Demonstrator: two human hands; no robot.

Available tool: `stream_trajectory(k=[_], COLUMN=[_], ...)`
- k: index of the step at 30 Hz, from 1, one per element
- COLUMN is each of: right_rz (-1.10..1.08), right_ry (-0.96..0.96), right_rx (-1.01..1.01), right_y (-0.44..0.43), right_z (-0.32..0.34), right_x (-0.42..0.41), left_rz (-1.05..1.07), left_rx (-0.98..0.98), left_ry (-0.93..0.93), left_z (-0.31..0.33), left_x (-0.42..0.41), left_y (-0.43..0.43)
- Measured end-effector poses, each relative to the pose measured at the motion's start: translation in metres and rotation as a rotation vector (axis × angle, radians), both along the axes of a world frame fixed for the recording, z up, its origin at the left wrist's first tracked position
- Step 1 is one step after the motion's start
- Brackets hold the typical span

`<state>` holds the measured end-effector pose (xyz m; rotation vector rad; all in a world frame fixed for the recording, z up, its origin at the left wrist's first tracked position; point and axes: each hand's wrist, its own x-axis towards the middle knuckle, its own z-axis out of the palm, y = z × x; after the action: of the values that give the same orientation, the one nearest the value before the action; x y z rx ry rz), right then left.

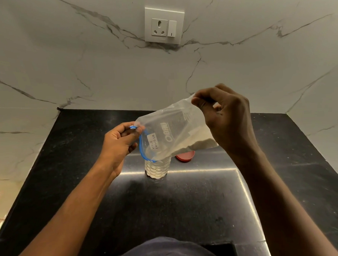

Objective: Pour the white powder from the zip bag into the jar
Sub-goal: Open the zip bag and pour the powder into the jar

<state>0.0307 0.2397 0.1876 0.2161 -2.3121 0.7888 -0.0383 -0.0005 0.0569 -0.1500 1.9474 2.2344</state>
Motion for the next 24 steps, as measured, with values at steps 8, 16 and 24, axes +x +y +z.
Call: stream_trajectory(k=[8, 16, 24], right_rz=[-0.081, -0.127, -0.156], right_ry=[0.014, -0.023, -0.132], right_rx=[0.005, -0.15, -0.398], right_y=[0.017, 0.027, 0.034], right_z=[-0.017, -0.029, -0.03], right_x=[0.003, 0.006, 0.006], left_rz=[-0.053, -0.293, -0.592], left_rx=[-0.029, -0.871, -0.933], left_ry=[0.034, 0.566, 0.786], left_z=[0.007, 0.076, 0.124], left_x=[-0.002, -0.007, -0.01], left_y=[0.001, 0.01, 0.108])
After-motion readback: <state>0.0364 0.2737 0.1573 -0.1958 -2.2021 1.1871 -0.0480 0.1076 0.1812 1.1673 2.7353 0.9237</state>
